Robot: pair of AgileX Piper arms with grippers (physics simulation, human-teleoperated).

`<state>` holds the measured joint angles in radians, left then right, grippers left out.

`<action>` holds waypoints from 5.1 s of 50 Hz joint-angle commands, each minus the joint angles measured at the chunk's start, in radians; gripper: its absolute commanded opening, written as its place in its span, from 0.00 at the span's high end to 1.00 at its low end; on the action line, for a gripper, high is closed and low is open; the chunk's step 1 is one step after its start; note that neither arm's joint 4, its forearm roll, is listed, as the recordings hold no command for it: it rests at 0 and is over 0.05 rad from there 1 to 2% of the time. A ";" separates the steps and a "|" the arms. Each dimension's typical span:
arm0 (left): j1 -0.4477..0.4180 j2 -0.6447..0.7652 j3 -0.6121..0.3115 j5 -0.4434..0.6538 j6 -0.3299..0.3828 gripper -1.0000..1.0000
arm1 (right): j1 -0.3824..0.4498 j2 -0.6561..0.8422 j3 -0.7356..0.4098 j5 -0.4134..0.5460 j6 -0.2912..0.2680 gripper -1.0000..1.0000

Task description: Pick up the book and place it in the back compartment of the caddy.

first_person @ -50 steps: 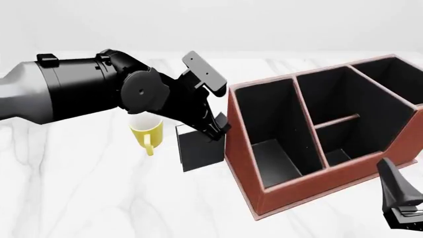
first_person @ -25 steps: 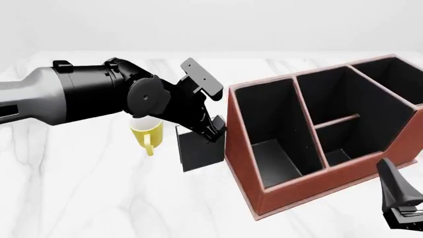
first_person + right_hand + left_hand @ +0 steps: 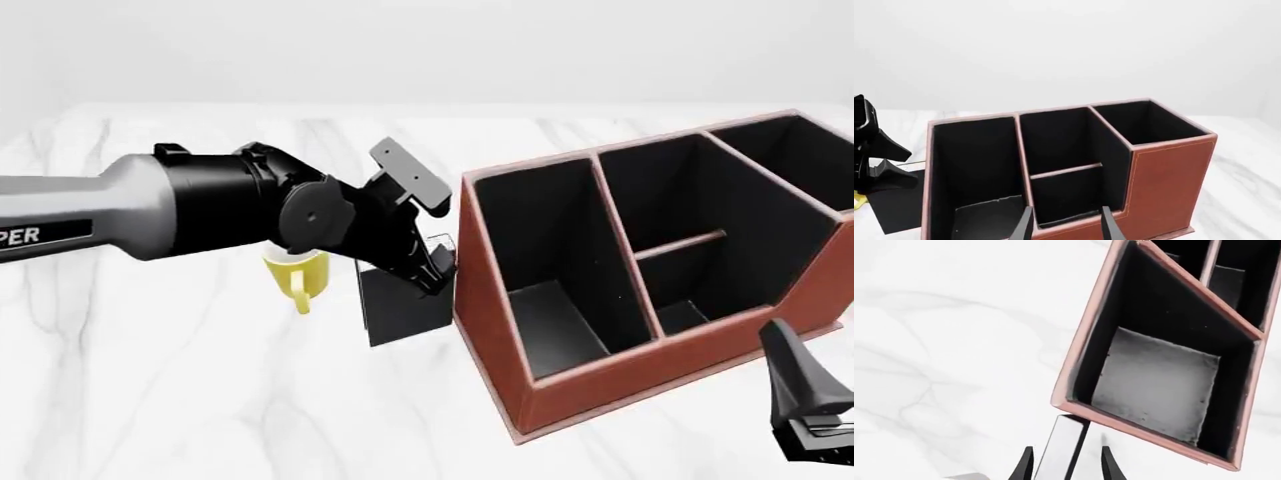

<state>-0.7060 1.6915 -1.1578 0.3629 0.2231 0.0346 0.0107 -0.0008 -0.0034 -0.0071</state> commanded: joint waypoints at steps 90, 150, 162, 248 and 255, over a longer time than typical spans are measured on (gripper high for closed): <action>-0.303 0.074 -1.331 0.857 0.194 1.00 | 0.006 -0.010 -0.001 0.002 -0.007 0.00; -0.482 0.346 -1.132 0.346 0.082 1.00 | -0.002 -0.010 0.000 0.008 0.002 0.00; -0.472 0.382 -1.104 0.274 0.071 1.00 | -0.001 -0.010 0.000 0.007 0.000 0.00; -0.354 0.670 -1.075 0.067 0.030 1.00 | -0.012 0.003 0.001 0.006 0.002 0.00; -0.346 0.706 -1.122 0.089 0.032 1.00 | -0.013 0.008 0.001 0.001 0.004 0.00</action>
<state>-1.0617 2.3709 -2.2296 0.4425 0.2368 0.0222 0.0138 -0.0003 0.0023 -0.0047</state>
